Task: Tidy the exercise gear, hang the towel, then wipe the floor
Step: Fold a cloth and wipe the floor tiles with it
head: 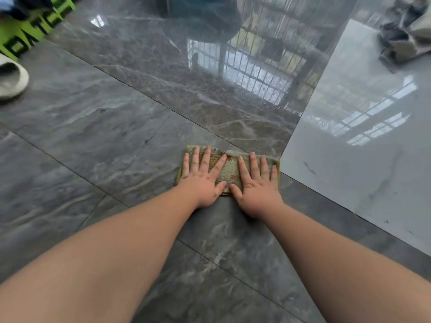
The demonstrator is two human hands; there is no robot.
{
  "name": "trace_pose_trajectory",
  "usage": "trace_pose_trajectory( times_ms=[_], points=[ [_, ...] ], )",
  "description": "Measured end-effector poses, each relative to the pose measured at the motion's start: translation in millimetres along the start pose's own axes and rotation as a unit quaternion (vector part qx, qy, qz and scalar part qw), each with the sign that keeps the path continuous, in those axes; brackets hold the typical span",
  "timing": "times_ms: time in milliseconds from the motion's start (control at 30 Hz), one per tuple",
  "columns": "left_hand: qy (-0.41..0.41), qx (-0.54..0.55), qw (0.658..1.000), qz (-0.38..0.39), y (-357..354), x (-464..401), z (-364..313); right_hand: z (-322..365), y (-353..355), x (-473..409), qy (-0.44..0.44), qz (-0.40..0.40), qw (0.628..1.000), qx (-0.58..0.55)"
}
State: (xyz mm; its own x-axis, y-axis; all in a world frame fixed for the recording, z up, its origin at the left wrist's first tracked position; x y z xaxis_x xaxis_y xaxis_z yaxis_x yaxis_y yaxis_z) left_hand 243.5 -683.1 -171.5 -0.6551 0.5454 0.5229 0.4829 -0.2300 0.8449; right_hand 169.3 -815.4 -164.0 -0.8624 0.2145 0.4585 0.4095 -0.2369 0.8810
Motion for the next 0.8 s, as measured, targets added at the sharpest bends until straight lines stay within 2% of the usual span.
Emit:
trace_pose_trajectory(
  times_ms=[567,800],
  points=[
    [0.001,0.011,1.000,-0.029,-125,208,41,112,-109,187,-0.004,0.003,1.000,-0.025],
    [-0.007,0.003,0.999,-0.053,-136,222,56,127,-124,192,0.010,-0.014,1.000,0.002]
  ],
)
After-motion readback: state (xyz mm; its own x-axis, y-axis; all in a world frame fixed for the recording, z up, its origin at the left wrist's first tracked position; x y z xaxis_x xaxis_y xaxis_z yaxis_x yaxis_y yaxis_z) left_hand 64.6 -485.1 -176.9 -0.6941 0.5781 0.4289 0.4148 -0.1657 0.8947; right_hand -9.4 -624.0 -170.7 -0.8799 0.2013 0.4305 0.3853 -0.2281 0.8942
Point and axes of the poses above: each hand's wrist, its own x-axis away from the middle knuckle, its own y-axis out of the back of the hand, z = x × y, the point moved 7 cm from there along -x, towards the middle knuckle, and after that the axes turned 3 degrees about z, right-handed, at the moved point
